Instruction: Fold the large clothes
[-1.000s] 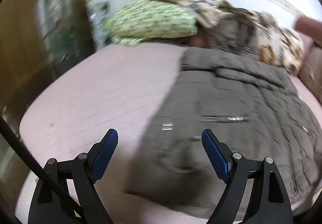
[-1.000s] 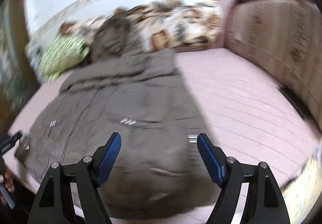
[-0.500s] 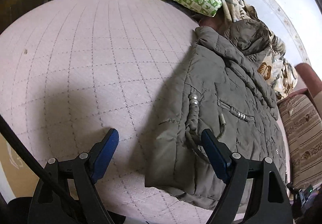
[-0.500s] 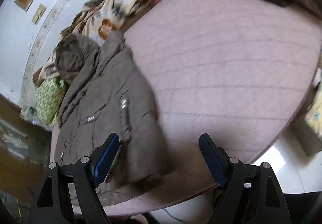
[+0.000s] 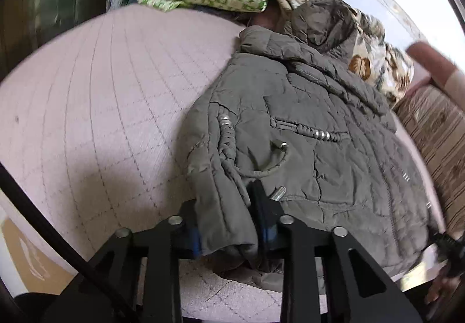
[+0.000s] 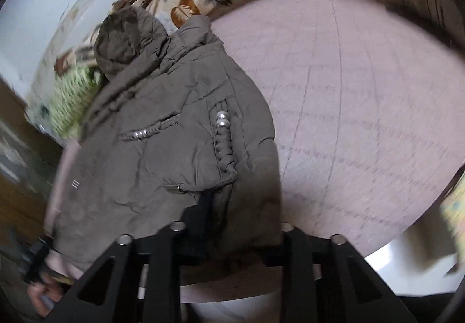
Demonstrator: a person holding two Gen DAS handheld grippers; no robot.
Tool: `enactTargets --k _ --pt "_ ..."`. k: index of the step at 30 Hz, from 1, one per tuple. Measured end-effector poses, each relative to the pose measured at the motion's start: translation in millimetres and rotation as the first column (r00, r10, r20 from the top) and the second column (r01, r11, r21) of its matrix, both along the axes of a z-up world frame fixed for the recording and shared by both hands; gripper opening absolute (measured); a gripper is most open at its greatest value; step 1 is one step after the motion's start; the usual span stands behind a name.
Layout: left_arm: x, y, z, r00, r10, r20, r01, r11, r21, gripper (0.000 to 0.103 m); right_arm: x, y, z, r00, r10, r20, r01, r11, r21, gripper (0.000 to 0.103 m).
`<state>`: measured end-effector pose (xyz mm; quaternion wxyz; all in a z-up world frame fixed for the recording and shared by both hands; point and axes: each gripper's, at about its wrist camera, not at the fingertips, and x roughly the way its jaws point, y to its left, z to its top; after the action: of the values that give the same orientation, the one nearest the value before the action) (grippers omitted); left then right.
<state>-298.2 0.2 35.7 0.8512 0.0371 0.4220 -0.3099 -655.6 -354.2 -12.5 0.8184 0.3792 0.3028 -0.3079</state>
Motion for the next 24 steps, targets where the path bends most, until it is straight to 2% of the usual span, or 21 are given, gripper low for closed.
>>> enactTargets --k 3,6,12,14,15,16,17,19,22,24 --pt "-10 -8 3 0.997 -0.025 0.066 0.021 0.998 0.055 0.024 7 13 12 0.993 -0.004 -0.118 -0.015 0.987 -0.159 0.018" --pt "-20 -9 4 0.996 -0.049 0.077 0.044 0.997 0.066 0.024 5 14 19 0.984 -0.038 -0.172 -0.003 0.972 -0.233 0.017" --pt "-19 -7 3 0.995 -0.054 0.079 0.047 0.996 0.077 0.026 -6 6 18 0.978 -0.102 -0.180 0.064 0.977 -0.202 0.017" --pt "-17 -7 3 0.996 -0.037 0.085 0.029 0.996 0.089 0.036 -6 4 17 0.976 -0.113 -0.185 0.077 0.978 -0.193 0.019" --pt "-15 -4 3 0.996 -0.005 0.090 -0.004 0.996 0.093 0.048 -6 3 17 0.976 -0.113 -0.189 0.076 0.979 -0.192 0.023" --pt "-12 0 4 0.996 0.018 0.092 -0.027 0.995 0.092 0.061 -7 3 18 0.977 -0.120 -0.179 0.085 0.978 -0.189 0.031" --pt "-8 6 7 0.993 0.056 0.099 -0.064 0.995 0.076 0.064 -11 3 20 0.976 -0.132 -0.175 0.098 0.977 -0.190 0.038" --pt "-4 19 16 0.982 0.135 0.132 -0.141 0.989 0.035 0.066 -19 1 26 0.970 -0.181 -0.163 0.146 0.967 -0.207 0.062" --pt "-1 30 26 0.962 0.209 0.175 -0.212 0.977 -0.005 0.066 -30 3 35 0.959 -0.252 -0.133 0.213 0.944 -0.254 0.064" --pt "-5 27 32 0.955 0.202 0.218 -0.207 0.978 -0.001 0.066 -36 9 47 0.952 -0.291 -0.091 0.249 0.915 -0.316 0.064"
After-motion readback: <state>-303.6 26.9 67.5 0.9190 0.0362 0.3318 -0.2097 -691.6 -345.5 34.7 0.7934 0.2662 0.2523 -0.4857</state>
